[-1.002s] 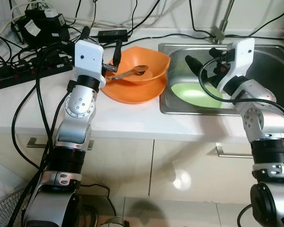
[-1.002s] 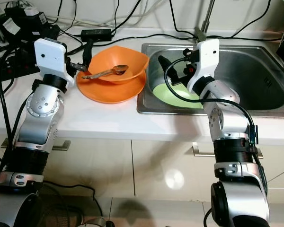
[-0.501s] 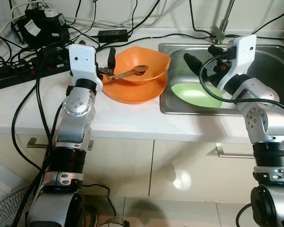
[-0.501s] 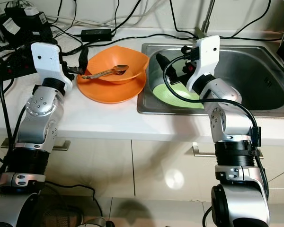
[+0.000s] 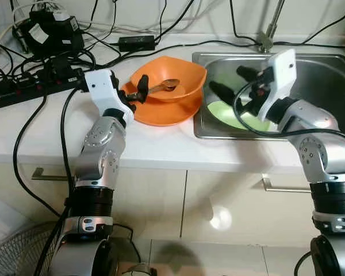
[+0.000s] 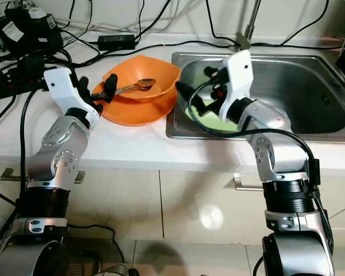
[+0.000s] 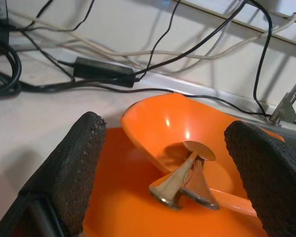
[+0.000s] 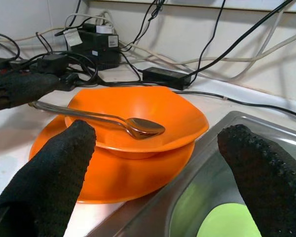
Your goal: Kitchen organization
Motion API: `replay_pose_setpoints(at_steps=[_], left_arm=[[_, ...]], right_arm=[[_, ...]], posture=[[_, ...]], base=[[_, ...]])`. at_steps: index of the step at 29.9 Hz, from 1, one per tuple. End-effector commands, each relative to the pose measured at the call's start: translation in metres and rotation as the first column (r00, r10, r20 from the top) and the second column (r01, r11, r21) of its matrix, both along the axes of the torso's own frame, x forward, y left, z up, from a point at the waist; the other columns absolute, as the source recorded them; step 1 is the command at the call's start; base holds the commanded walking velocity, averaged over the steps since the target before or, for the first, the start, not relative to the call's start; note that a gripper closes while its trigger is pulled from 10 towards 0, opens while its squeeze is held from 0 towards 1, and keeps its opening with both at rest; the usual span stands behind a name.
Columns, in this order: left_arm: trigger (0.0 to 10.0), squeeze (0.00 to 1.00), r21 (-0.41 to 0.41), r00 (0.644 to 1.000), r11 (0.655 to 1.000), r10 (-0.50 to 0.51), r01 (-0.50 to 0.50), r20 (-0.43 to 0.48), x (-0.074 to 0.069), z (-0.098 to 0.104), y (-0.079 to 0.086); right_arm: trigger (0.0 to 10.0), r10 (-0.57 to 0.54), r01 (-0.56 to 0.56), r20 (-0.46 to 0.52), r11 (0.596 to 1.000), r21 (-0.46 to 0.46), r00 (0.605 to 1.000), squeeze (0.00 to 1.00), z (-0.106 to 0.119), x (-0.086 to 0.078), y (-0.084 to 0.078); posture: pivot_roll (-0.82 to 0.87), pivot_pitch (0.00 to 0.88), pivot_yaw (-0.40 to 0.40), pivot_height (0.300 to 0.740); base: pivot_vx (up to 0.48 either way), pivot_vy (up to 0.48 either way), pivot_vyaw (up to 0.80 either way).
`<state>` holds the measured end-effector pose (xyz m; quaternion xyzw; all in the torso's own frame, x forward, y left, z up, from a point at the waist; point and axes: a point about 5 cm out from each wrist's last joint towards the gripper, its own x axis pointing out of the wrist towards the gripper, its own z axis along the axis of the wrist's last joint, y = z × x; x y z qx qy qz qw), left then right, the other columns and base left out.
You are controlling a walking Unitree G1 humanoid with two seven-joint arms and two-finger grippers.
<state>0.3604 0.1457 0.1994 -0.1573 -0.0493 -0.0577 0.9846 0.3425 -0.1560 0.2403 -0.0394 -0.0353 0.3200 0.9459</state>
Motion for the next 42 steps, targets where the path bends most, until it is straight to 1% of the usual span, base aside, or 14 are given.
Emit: replay_pose_setpoints(at_steps=[1,7,11,12,13,14,15,19,20,21,24,25,33,42], left_arm=[[10.0,0.0,-0.038,0.999,0.999,0.006,-0.007,-0.043,-0.001,-0.007,0.002],[10.0,0.0,-0.087,0.996,0.996,0.009,-0.016,-0.086,-0.002,-0.014,0.003],[10.0,0.0,-0.176,0.992,0.984,-0.011,-0.011,-0.124,-0.004,-0.02,0.005],[5.2,0.0,-0.204,0.991,0.979,-0.022,-0.005,-0.13,-0.004,-0.021,0.004],[4.3,0.0,-0.225,0.991,0.974,-0.03,0.0,-0.132,-0.004,-0.021,0.003],[4.3,0.0,-0.225,0.991,0.974,-0.03,0.0,-0.132,-0.004,-0.021,0.003],[1.4,0.0,-0.249,0.991,0.969,-0.037,0.004,-0.128,-0.004,-0.021,0.003],[1.4,0.0,-0.276,0.992,0.961,-0.044,0.011,-0.117,-0.004,-0.019,0.002],[6.4,0.0,-0.29,0.993,0.957,-0.048,0.015,-0.108,-0.004,-0.017,0.002],[10.0,0.0,-0.311,0.995,0.95,-0.046,0.014,-0.093,-0.004,-0.014,0.002],[10.0,0.0,-0.346,0.996,0.938,-0.036,0.008,-0.077,-0.004,-0.009,0.004],[10.0,0.0,-0.388,0.997,0.922,-0.024,-0.004,-0.067,-0.003,-0.004,0.007],[10.0,0.0,-0.447,0.999,0.894,-0.027,0.009,-0.034,-0.004,0.004,0.009],[10.0,0.0,-0.503,0.994,0.864,-0.043,-0.015,-0.104,-0.002,-0.008,0.006]], right_arm=[[10.0,0.016,-0.016,0.014,1.0,-0.022,1.0,0.0,0.004,-0.003,0.001],[10.0,0.016,-0.016,0.011,0.999,-0.029,1.0,0.0,0.004,-0.004,0.001],[10.0,0.011,-0.01,0.007,0.999,-0.035,1.0,0.0,0.004,-0.004,0.0],[10.0,0.011,-0.011,0.008,0.999,-0.037,1.0,0.0,0.004,-0.004,0.0],[10.0,0.011,-0.011,0.009,0.999,-0.038,1.0,0.0,0.004,-0.004,0.0],[10.0,0.011,-0.011,0.009,0.999,-0.038,1.0,0.0,0.004,-0.004,0.0],[10.0,0.013,-0.012,0.012,0.999,-0.041,1.0,0.0,0.004,-0.004,0.001],[10.0,0.014,-0.014,0.014,0.999,-0.044,1.0,0.0,0.005,-0.004,0.001],[10.0,0.014,-0.013,0.014,0.999,-0.045,1.0,0.0,0.005,-0.004,0.001],[10.0,0.013,-0.013,0.015,0.999,-0.045,1.0,0.0,0.005,-0.004,0.001],[10.0,0.012,-0.011,0.014,0.999,-0.045,1.0,0.0,0.004,-0.004,0.001],[10.0,0.01,-0.009,0.014,0.999,-0.045,1.0,0.0,0.004,-0.005,0.001],[10.0,0.007,-0.006,0.014,0.999,-0.044,1.0,0.0,0.004,-0.004,0.0],[10.0,0.008,-0.008,0.014,0.999,-0.042,1.0,0.0,0.004,-0.004,0.001]], posture=[[0.0,0.037,0.03,0.74],[0.0,0.037,0.031,0.74],[0.0,0.032,0.031,0.74],[0.0,0.029,0.03,0.74],[0.0,0.028,0.03,0.74],[0.0,0.028,0.03,0.74],[0.0,0.027,0.03,0.74],[0.0,0.027,0.031,0.74],[0.0,0.026,0.031,0.74],[0.0,0.027,0.032,0.74],[0.0,0.026,0.034,0.74],[0.0,0.027,0.034,0.74],[0.0,0.031,0.031,0.74],[0.0,0.031,0.029,0.74]], base=[[0.0,0.0,0.0],[0.0,0.0,0.0],[0.0,0.0,0.0],[0.0,0.0,0.0],[0.0,0.0,0.0],[0.0,0.0,0.0],[0.0,0.0,0.0],[0.0,0.0,0.0],[0.0,0.0,0.0],[0.0,0.0,0.0],[0.0,0.0,0.0],[0.0,0.0,0.0],[0.0,0.0,0.0],[0.0,0.0,0.0]])
